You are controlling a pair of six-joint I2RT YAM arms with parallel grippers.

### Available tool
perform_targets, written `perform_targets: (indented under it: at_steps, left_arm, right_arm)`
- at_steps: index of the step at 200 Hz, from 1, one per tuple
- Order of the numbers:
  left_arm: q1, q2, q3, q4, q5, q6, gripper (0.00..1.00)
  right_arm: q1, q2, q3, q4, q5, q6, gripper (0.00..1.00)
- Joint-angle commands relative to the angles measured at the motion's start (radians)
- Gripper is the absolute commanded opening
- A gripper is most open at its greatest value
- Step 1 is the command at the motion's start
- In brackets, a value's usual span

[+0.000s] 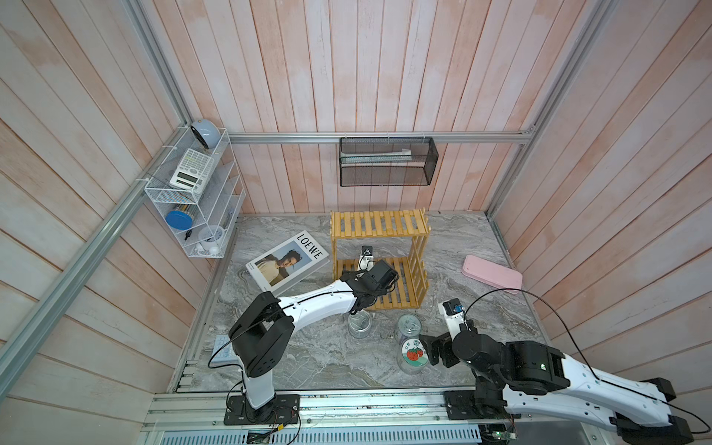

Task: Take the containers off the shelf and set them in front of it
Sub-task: 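Pick up a container from the shelf.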

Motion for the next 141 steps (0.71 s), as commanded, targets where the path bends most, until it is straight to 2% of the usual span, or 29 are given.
perform_targets:
  at_steps: [1, 141]
  left_arm:
    - [-0.005, -0.028, -0.020, -0.003, -0.021, -0.014, 1.00]
    - [-0.005, 0.052, -0.026, 0.024, 0.016, -0.041, 1.00]
  right_arm:
    - [-0.006, -0.003, 0.007, -0.003, 0.003, -0.003, 0.98]
    - [-0.006, -0.028, -0.005, -0.017, 0.005, 0.008, 0.98]
